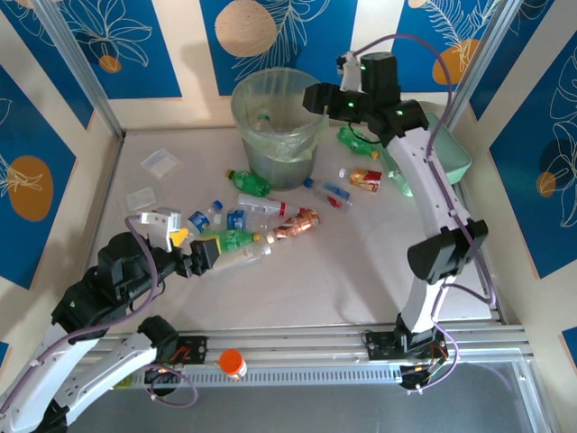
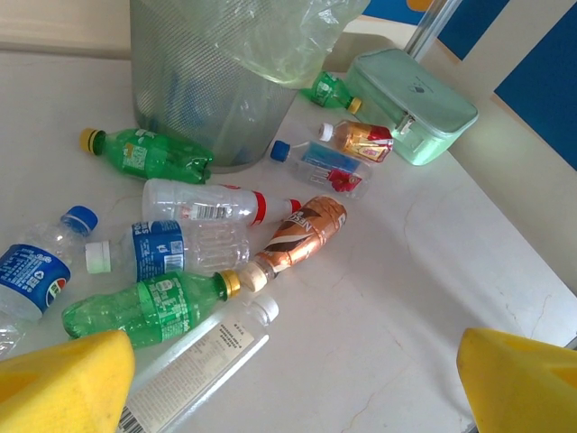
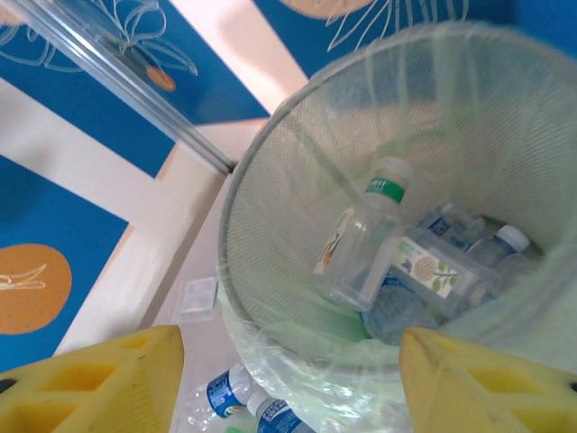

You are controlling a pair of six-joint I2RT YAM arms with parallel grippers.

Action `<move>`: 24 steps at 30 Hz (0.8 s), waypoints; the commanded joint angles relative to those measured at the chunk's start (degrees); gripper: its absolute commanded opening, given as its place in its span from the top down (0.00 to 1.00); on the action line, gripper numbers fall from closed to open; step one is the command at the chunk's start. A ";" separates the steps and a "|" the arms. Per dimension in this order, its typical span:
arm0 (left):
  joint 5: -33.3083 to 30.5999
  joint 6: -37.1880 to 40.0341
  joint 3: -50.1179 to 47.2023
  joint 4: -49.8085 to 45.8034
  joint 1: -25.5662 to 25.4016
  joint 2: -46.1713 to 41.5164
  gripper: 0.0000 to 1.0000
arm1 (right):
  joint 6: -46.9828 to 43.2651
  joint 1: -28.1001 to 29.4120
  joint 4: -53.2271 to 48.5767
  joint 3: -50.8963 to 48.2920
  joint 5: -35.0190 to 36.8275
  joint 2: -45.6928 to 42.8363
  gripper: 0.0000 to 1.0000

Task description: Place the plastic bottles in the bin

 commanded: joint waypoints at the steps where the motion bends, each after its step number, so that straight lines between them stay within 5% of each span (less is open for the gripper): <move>1: 1.73 -1.15 -0.62 2.85 0.26 1.99 0.08 | 1.61 -3.47 3.96 -5.73 0.11 -1.12 0.37; 9: 2.85 -2.34 -1.23 3.86 0.29 5.67 0.09 | -2.94 -10.46 3.73 -11.26 7.25 4.38 0.38; 20: 2.64 -1.71 1.62 1.12 0.35 10.76 0.09 | -10.61 -11.41 -11.22 16.80 16.95 30.62 0.31; 24: 3.07 -1.40 2.70 0.07 0.35 12.22 0.08 | -11.06 -11.34 -15.17 26.98 18.24 38.64 0.17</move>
